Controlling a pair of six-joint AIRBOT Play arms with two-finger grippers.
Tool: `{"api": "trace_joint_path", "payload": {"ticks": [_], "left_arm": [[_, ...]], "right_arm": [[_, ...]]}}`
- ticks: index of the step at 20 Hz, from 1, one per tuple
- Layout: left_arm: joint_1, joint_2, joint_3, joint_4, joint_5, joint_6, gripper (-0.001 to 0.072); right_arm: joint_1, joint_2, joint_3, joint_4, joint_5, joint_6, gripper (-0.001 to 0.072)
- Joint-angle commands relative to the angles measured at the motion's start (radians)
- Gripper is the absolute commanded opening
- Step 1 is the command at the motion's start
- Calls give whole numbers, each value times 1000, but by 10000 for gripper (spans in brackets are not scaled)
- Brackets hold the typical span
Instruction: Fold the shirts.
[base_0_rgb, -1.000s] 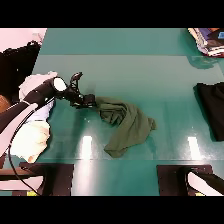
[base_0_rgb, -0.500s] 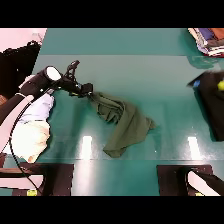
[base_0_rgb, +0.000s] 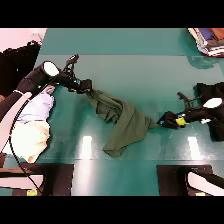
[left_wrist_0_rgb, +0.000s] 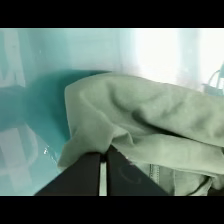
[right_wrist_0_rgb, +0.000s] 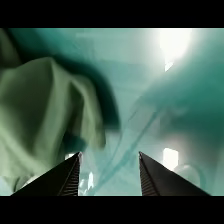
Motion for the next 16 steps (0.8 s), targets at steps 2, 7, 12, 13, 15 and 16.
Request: {"api": "trace_joint_path", "payload": {"ticks": [2, 7, 12, 13, 15, 16], "left_arm": [[1, 0, 2, 0, 2, 3, 26], [1, 58, 19, 80, 2, 2, 25], [1, 309, 225, 290, -89, 3, 25], [1, 359, 274, 292, -106, 5, 25], [0, 459, 364, 283, -124, 24, 25], [0, 502, 399, 283, -134, 29, 25]], "right_arm": [[105, -124, 42, 52, -94, -16, 285], [118, -107, 173, 33, -93, -57, 16], [-10, 121, 480, -25, -22, -55, 15], [-36, 161, 550, -26, -16, -55, 15], [-84, 239, 692, -26, -13, -55, 15], [-104, 272, 759, -25, -13, -55, 15]]}}
